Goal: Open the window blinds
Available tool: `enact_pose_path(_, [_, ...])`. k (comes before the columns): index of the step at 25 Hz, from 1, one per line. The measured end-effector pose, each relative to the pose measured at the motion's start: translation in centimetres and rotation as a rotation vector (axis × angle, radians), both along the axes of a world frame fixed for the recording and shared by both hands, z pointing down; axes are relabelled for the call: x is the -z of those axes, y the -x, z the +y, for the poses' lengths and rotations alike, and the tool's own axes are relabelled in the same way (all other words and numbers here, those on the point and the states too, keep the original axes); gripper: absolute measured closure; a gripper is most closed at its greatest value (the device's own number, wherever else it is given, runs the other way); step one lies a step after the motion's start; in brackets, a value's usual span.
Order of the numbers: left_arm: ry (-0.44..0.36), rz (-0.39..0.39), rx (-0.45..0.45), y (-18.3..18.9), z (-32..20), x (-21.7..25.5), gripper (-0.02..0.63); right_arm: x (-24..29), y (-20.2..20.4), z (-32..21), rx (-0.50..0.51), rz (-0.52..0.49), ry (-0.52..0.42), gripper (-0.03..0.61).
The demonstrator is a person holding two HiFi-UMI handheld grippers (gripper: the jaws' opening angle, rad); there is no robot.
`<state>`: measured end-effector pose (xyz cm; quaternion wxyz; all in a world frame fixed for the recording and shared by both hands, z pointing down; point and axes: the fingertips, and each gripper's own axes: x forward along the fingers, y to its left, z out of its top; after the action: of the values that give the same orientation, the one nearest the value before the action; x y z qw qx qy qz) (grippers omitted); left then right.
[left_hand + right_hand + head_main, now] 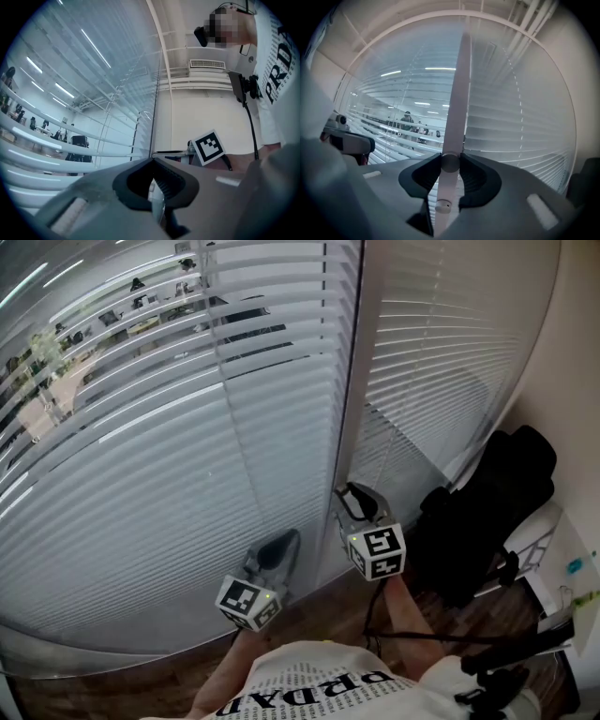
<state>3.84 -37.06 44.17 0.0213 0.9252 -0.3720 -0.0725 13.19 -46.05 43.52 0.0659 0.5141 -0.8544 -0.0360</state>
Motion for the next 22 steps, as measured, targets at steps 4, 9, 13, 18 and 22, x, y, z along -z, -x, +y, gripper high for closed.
enact_pose_path(4, [-0.001,0.002,-0.001,0.03,-0.02,0.16,0.621,0.06,-0.19,-0.12,0.021,-0.167,0.069,0.445])
enact_pose_path(9, [0.004,0.0,0.003,0.06,-0.09,0.14,0.621,0.08,-0.23,-0.3,0.027,-0.218,0.088,0.445])
enact_pose_path(13, [0.01,0.001,0.003,0.04,-0.02,0.09,0.621,0.02,-0.26,-0.32,0.027,-0.214,0.081,0.445])
enact_pose_path(18, [0.009,-0.001,0.007,0.17,0.02,0.08,0.621,-0.18,-0.19,-0.28,0.013,-0.105,0.035,0.443])
enact_pose_path(22, [0.004,0.0,0.011,0.45,-0.1,0.21,0.621,0.34,0.39,0.28,0.018,0.158,-0.066,0.434])
